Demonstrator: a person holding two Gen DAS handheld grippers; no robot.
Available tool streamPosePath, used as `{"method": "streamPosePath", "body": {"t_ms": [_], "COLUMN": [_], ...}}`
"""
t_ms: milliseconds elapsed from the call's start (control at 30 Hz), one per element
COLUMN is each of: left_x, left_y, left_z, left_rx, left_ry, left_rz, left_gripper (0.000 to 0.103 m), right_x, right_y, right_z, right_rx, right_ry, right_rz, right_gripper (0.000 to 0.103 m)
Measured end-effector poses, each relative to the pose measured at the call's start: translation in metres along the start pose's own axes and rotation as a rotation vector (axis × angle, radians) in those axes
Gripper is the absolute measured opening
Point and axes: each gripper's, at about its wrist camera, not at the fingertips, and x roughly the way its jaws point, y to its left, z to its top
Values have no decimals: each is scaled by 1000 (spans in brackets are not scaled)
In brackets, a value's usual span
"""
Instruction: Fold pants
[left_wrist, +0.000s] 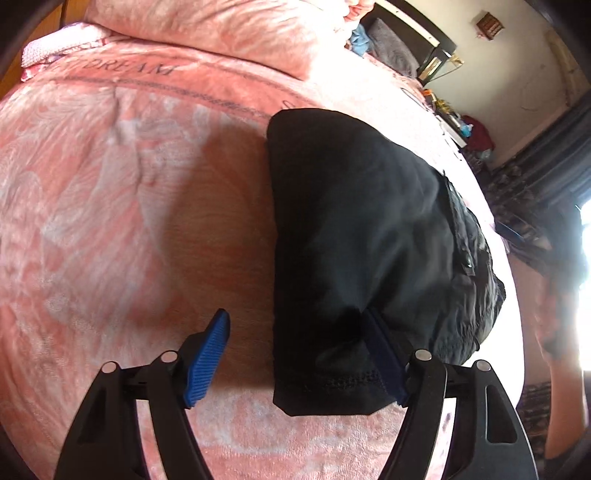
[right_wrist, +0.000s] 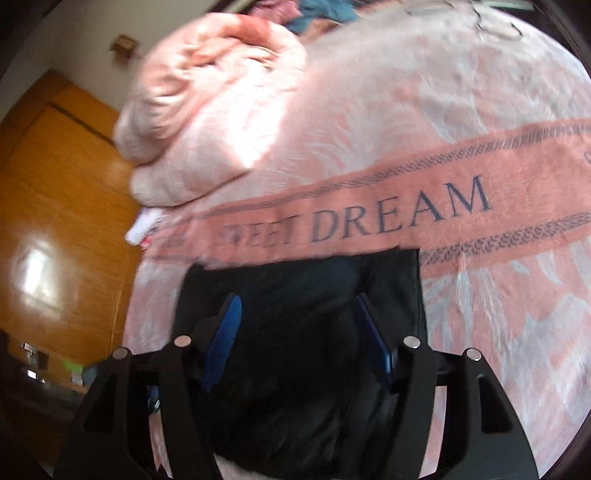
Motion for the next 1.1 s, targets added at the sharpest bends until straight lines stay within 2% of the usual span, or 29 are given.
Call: {"method": "streamPosePath", "body": {"t_ms": [33,133,267,333,400,467,500,600,700,733,833,900,1000,1100], "left_x": [1,1,3,3,-1,-19,-28,-67,-105,-111,-141,-157,-185,-214], "left_y": [1,7,9,10,12,7,2,-23,-53,-60,-88,-96,-105,-114], "left_z": [-1,-5,-5,-4,-4,-13,-18,-44,-78,-85,-118,-133,-159,-186], "left_rx": [1,-20,-51,-65,-94,-93,-78,16,103,120,185,180,151,138], "left_ry": [-4,-12,-7,-2,-5,-44,-65,-175,-256,-267,-330,-356,-391,-459], "left_rz": [0,-15,-30,-41,-32,-3,18,93,200,214,293,300,266,271], "left_gripper": [78,81,84,85,85,85,90,99,99,99,99,99,99,99], "right_x": [-14,-28,0,-1,-16,-40,-49,-83,-118,-129,-149,-159,-177,-191], "right_y": [6,5,-28,-35,-30,-16,-10,17,53,64,93,107,134,156], "right_z": [-19,-60,-79,-80,-83,-90,-95,-121,-158,-170,-205,-223,-256,-283], "right_rx": [-24,-55,32,72,111,107,102,49,-63,-93,-159,-181,-205,-245], "right_ry": [-3,19,84,76,47,-4,-18,-68,-167,-210,-258,-274,-310,-346], "right_rz": [22,4,-31,-18,19,21,12,-65,-172,-210,-290,-330,-404,-437], "right_gripper": [65,67,64,61,67,87,90,94,98,100,100,100,100,100]}}
